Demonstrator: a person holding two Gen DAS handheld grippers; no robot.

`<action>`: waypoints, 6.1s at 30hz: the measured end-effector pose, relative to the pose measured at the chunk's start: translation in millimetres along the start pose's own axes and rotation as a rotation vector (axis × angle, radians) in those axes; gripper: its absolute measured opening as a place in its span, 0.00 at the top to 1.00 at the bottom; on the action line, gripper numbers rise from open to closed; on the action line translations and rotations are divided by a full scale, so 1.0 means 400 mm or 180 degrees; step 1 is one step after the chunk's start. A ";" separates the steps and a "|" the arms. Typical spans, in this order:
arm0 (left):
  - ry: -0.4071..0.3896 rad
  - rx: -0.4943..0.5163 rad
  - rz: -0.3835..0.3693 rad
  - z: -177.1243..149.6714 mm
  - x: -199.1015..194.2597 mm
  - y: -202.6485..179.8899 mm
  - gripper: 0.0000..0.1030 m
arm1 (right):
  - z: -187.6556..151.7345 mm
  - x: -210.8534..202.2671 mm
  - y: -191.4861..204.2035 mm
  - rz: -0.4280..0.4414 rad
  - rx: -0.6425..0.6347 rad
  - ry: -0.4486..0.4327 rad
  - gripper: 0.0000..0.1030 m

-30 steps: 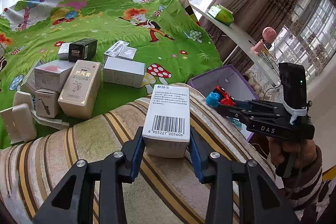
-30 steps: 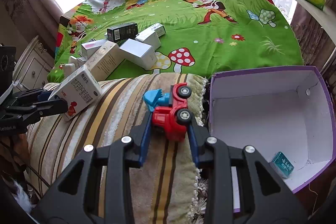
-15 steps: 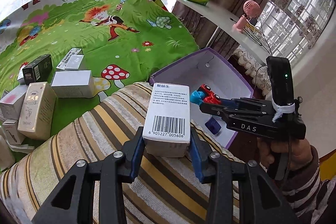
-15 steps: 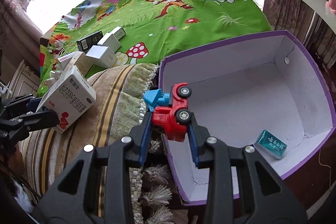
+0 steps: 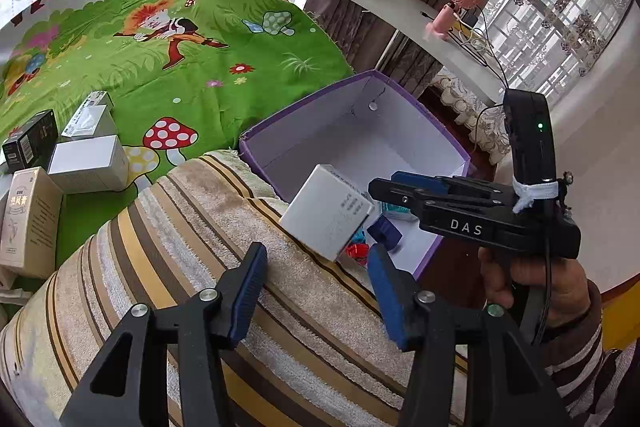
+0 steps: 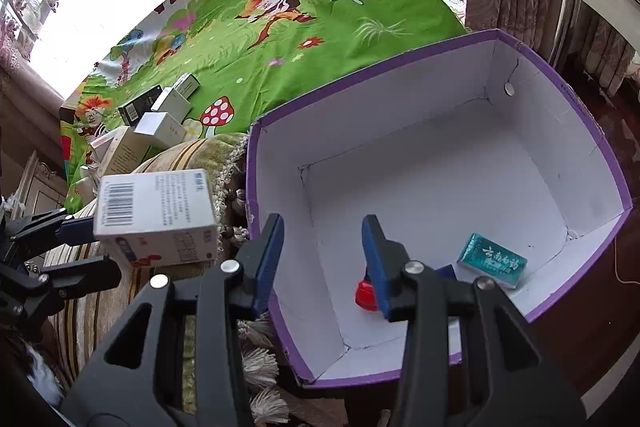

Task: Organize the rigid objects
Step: 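Carry the white box and red car into the purple box and release both, then move both open tools back toward the pile of boxes, then grasp the white plastic holder with the left tool while the right grasps the black DORMI box, then carry the white holder and black box over the purple box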

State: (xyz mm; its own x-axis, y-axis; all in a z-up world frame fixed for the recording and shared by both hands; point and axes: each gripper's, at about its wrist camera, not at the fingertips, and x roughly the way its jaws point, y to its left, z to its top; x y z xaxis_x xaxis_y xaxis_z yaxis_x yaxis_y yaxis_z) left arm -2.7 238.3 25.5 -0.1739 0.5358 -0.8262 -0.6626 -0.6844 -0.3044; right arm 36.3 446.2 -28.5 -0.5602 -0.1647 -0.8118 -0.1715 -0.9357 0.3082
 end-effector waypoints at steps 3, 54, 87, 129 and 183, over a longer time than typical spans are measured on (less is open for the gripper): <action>-0.0010 -0.0029 -0.0014 -0.003 -0.004 0.005 0.46 | 0.002 -0.003 -0.003 0.0004 0.0016 -0.0008 0.55; -0.0717 -0.1646 0.1017 -0.238 -0.346 0.623 0.46 | 0.099 0.071 0.322 0.0362 -0.0850 0.0219 0.38; -0.0015 -0.1641 0.1608 -0.173 -0.224 0.772 0.56 | 0.380 0.325 0.679 0.0560 -0.0377 0.0510 0.18; -0.0703 -0.1925 0.1727 -0.265 -0.338 0.721 0.69 | 0.354 0.475 0.843 0.0084 -0.0529 0.0472 0.58; -0.0665 -0.0141 0.0704 -0.007 -0.139 0.079 0.85 | 0.058 -0.042 0.113 -0.0349 -0.0021 -0.0165 0.59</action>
State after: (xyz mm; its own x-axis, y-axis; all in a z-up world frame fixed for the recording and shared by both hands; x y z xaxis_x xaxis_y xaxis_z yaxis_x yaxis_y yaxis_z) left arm -11.9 185.4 60.3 -0.4594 0.4585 -0.7607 -0.5604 -0.8141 -0.1522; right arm 19.1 413.7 10.5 -0.5796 -0.0450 -0.8137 -0.2289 -0.9493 0.2156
